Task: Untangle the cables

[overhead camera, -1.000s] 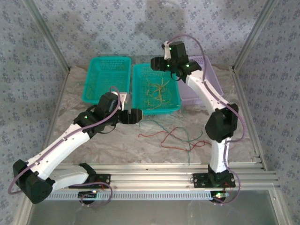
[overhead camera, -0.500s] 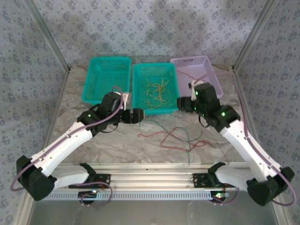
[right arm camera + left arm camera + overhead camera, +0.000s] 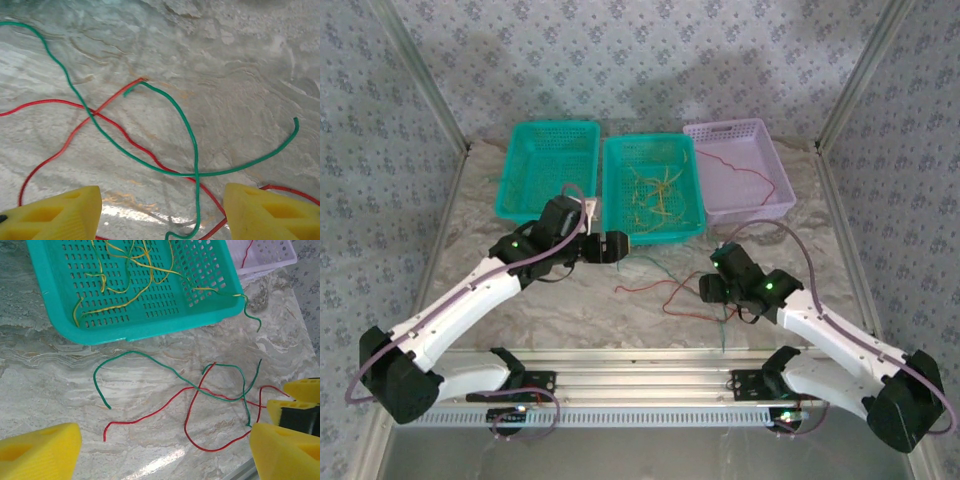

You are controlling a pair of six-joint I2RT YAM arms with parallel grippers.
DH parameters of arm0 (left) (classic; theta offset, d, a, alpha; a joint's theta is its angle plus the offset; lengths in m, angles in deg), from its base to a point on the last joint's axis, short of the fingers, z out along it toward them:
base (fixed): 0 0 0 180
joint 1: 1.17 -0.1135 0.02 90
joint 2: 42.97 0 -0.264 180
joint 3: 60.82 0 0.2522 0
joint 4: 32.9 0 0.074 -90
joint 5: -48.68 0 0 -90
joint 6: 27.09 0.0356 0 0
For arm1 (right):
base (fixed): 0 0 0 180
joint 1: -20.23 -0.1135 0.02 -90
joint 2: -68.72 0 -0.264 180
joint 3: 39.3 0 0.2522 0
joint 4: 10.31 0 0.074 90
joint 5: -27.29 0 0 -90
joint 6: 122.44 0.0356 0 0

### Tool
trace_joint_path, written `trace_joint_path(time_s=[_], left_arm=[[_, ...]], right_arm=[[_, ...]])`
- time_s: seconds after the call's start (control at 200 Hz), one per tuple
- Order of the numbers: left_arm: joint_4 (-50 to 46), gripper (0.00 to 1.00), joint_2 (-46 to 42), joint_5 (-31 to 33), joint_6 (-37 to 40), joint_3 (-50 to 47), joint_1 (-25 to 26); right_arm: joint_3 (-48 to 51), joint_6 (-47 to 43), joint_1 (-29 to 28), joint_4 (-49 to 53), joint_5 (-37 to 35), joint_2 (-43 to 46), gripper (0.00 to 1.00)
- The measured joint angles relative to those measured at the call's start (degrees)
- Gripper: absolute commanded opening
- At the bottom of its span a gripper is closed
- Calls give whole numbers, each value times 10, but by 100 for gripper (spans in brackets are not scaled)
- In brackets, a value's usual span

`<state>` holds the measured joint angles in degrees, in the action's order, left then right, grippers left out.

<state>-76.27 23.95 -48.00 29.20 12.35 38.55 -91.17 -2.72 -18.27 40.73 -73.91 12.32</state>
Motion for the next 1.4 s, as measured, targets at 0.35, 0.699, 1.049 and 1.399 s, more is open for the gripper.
trace_joint_path(time_s=[0.35, 0.699, 1.049, 1.399], left_arm=[[2, 87, 3, -1, -2, 0, 0], [5, 87, 10, -1, -4, 0, 0], [11, 88, 10, -1, -4, -8, 0], [9, 95, 10, 10, -1, -7, 0]], right_arm=[[14, 10, 3, -77, -36, -94, 62], [16, 3, 47, -156, -29, -201, 42], [16, -4, 55, -188, -19, -221, 0], [-23, -32, 44, -122, -16, -33, 0]])
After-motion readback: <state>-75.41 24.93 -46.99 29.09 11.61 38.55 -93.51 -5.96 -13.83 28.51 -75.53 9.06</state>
